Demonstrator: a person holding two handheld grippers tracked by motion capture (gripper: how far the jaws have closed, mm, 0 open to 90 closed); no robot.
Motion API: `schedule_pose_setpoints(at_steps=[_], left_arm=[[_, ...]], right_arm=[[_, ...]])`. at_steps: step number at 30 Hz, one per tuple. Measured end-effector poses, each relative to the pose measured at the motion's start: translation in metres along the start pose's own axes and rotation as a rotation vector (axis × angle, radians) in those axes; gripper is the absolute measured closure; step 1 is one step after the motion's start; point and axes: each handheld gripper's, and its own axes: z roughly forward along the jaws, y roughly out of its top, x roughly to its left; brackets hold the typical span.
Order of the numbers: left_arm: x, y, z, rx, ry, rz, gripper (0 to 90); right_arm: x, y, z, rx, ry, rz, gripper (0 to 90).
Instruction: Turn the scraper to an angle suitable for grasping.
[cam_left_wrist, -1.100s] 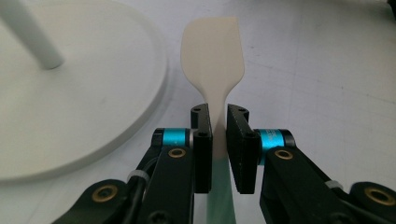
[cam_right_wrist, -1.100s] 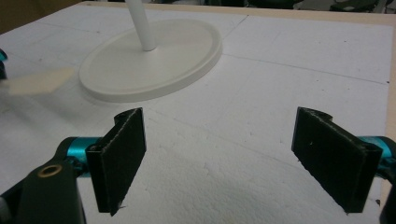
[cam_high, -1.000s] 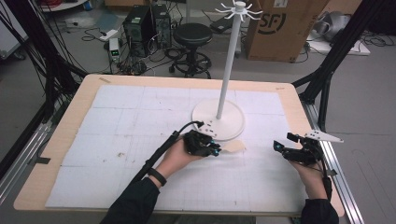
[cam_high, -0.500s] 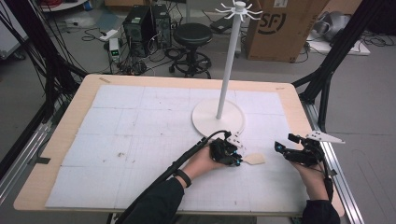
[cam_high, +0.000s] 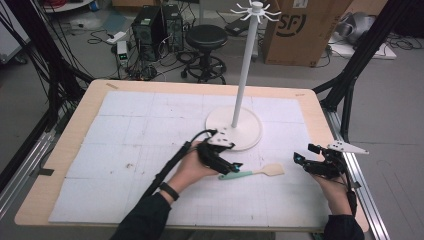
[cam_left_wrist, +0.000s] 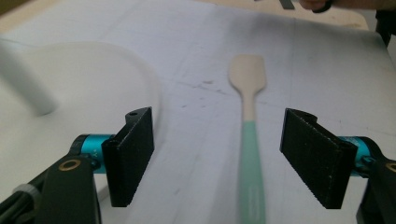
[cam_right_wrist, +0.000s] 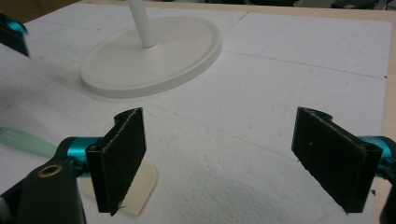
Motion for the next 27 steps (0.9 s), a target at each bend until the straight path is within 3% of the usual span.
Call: schedule_pose_setpoints(at_steps=[7,9,12,14,17,20,24,27], left_arm=[[0.023,-0.038,-0.105,-0.151,0.140,-0.081,24.5],[0.029,-0.049,-0.129,-0.170,0.169,-0.111,22.9],[0.035,-0.073,-0.166,-0.193,0.252,-0.111,21.1],[0.037,-0.090,-0.184,-0.191,0.308,-0.104,19.9],[0.046,-0.115,-0.208,-0.208,0.353,-0.144,19.3],[0.054,-0.134,-0.228,-0.214,0.411,-0.155,19.3],[0.063,-0.154,-0.247,-0.210,0.478,-0.179,19.3],[0.068,-0.163,-0.255,-0.222,0.497,-0.207,19.3]], right_arm=[[0.003,-0.001,0.003,0.008,0.009,-0.012,17.2],[0.004,-0.001,0.004,0.011,0.015,-0.018,17.2],[0.006,-0.001,0.004,0.016,0.020,-0.014,17.2],[0.006,0.000,0.005,0.007,0.024,-0.023,17.2],[0.007,0.003,0.004,-0.002,0.030,-0.022,17.2],[0.009,0.004,0.004,-0.007,0.041,-0.032,17.2],[0.011,0.003,0.007,0.005,0.060,-0.053,17.2],[0.012,0.004,0.007,0.001,0.083,-0.062,17.2]])
